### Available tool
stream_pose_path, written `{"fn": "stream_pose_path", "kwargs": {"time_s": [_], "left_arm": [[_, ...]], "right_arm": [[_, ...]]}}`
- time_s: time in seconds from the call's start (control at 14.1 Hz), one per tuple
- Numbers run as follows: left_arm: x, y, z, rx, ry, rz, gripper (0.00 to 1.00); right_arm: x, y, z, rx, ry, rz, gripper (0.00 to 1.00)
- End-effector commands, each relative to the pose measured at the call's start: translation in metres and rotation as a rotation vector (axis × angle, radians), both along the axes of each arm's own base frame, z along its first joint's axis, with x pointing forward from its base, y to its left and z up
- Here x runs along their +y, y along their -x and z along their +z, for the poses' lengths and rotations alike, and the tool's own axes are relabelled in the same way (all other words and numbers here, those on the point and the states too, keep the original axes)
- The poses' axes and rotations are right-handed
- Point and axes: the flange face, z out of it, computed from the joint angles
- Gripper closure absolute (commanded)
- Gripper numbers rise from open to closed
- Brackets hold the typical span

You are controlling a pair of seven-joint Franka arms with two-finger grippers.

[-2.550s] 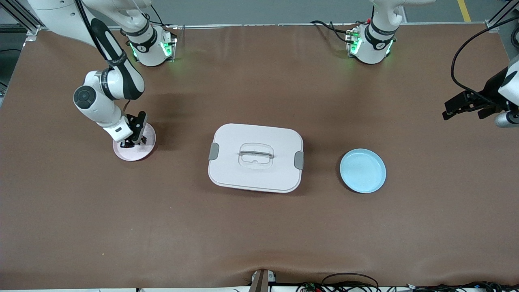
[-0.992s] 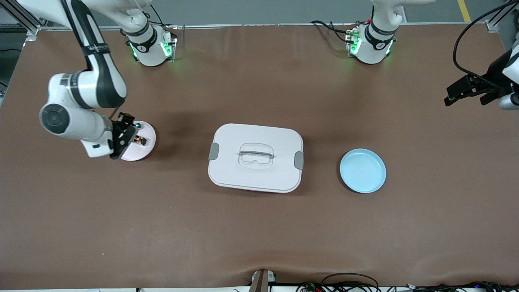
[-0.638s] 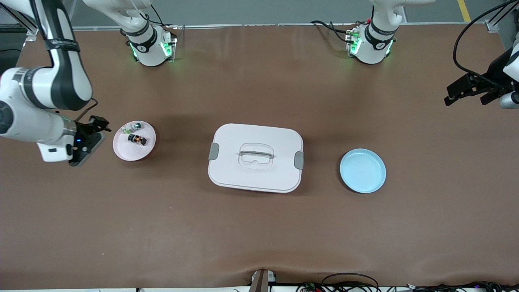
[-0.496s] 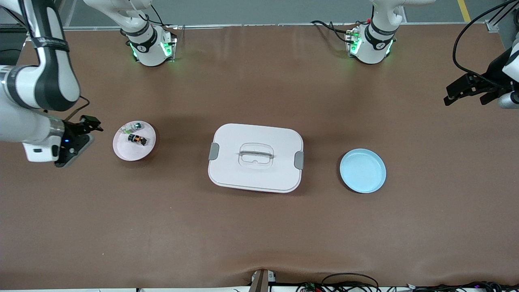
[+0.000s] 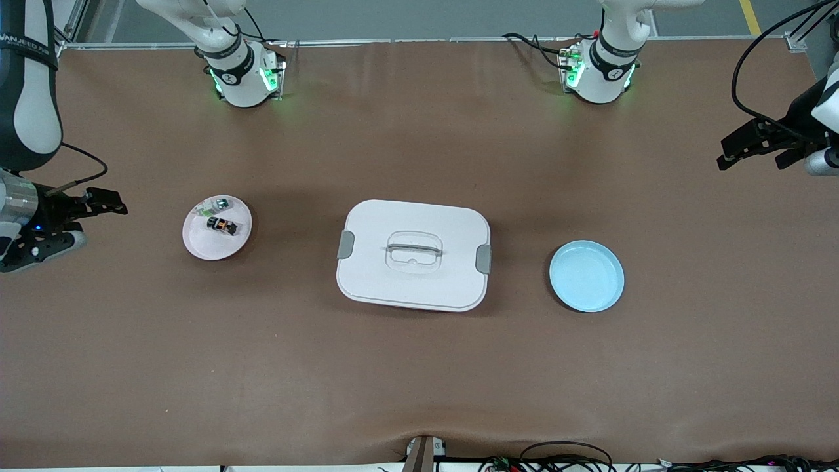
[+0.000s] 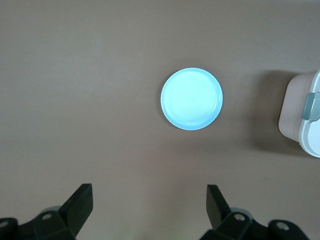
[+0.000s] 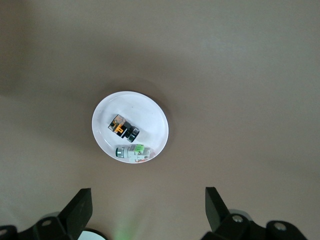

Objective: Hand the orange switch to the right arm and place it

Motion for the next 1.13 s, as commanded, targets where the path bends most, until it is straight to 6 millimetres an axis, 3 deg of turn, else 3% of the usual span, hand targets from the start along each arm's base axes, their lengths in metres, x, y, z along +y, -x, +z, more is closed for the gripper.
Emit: {"fn": "stream_pose_path", "kwargs": {"time_s": [0.0,0.21,0.35,0.64,0.92,1.06], "left_arm": [[-0.001,-0.001,0.005,0.007,-0.017,0.004,0.0],[0.0,-0.001,0.005,0.007,-0.015,0.007,0.0],[0.001,-0.001,0.005,0.007,-0.015,0.007,0.0],[0.001,-0.001,0.005,0.007,-0.014,0.007,0.0],[0.001,-0.001,0.004,0.008,-0.012,0.008,0.0],[0.001,-0.001,0.004,0.008,-0.012,0.008,0.0]], "right_arm": [[-0.001,-0.009,0.022,-0.011,0.04,-0.163,0.0],[-0.01,-0.013,0.053,-0.067,0.076,-0.304,0.0],[-0.028,-0.013,0.073,-0.109,0.071,-0.337,0.0],[-0.032,-0.013,0.11,-0.183,0.07,-0.343,0.0],[-0.037,0.001,0.126,-0.177,0.07,-0.358,0.0],[-0.037,0.011,0.122,-0.098,0.064,-0.365,0.0]]}}
